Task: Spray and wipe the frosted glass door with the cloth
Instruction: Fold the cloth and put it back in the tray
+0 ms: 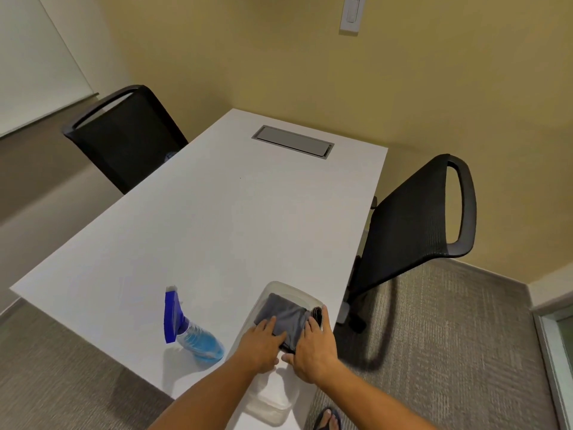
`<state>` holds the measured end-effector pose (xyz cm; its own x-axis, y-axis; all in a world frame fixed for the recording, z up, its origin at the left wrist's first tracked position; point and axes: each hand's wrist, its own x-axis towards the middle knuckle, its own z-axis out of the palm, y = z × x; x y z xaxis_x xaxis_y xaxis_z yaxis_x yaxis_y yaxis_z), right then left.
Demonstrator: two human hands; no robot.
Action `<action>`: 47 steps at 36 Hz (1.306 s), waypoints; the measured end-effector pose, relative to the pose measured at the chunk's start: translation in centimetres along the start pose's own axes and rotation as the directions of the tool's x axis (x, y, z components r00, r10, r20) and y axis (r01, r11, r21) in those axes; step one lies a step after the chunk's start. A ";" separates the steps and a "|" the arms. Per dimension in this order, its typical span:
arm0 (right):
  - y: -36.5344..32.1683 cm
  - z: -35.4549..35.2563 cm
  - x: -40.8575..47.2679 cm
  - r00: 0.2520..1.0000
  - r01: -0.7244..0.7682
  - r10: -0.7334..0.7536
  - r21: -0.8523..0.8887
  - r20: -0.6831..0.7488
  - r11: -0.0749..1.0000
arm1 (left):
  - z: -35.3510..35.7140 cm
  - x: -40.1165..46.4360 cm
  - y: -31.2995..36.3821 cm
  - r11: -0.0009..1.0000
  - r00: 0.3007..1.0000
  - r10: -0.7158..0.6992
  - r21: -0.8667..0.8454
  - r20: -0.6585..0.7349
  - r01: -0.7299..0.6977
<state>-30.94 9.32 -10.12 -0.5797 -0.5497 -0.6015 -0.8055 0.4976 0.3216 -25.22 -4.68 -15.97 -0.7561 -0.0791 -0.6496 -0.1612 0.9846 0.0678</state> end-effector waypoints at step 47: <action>-1.7 0.2 -1.9 0.920 0.158 0.118 0.628 -0.374 0.762 | 2.7 -10.2 -1.2 0.689 0.871 -0.283 -0.717 -0.402 -0.107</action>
<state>-28.45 9.65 -9.70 -0.6739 -0.6982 -0.2416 -0.6286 0.7137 -0.3091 -15.62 -4.63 -11.43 -0.8677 -0.4105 -0.2803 -0.4850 0.5752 0.6588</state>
